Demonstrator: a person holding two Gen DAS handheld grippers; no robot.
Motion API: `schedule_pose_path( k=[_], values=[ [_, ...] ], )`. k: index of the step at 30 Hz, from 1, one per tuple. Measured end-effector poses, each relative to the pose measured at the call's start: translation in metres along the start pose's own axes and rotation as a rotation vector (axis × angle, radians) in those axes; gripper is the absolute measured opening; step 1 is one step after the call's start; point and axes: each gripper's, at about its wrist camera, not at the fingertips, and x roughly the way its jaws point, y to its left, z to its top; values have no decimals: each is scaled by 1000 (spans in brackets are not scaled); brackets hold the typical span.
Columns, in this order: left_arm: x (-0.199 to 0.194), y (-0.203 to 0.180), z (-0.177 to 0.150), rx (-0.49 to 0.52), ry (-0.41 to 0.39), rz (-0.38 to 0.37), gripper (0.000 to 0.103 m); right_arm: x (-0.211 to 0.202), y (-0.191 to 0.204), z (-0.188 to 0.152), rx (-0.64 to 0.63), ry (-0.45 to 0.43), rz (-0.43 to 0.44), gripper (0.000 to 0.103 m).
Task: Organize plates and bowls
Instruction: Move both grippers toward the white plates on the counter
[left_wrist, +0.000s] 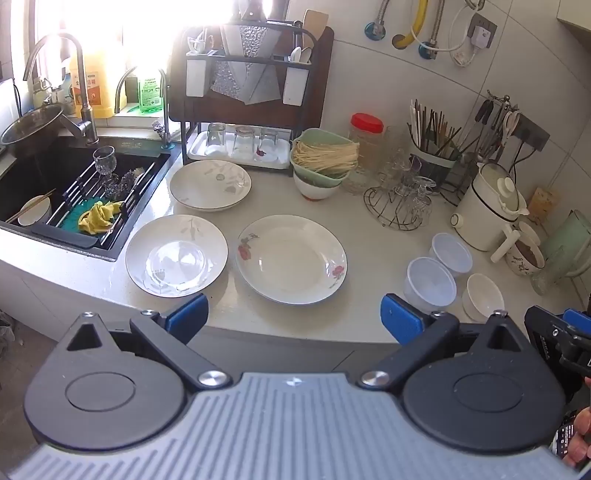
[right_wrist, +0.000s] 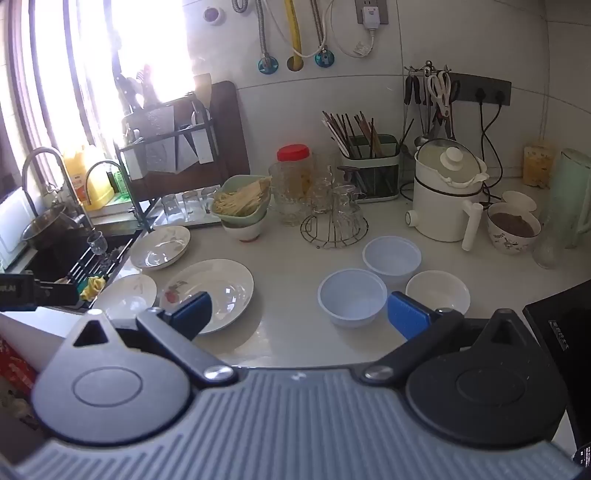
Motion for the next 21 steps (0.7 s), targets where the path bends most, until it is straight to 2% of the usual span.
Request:
schedule_pose_path(
  k=[10, 21],
  values=[
    [-3, 0, -1, 22, -11, 19, 101, -7, 1, -2, -44, -22, 29, 103],
    [2, -5, 1, 28, 0, 11, 101, -1, 3, -2, -16, -20, 18, 103]
  ],
)
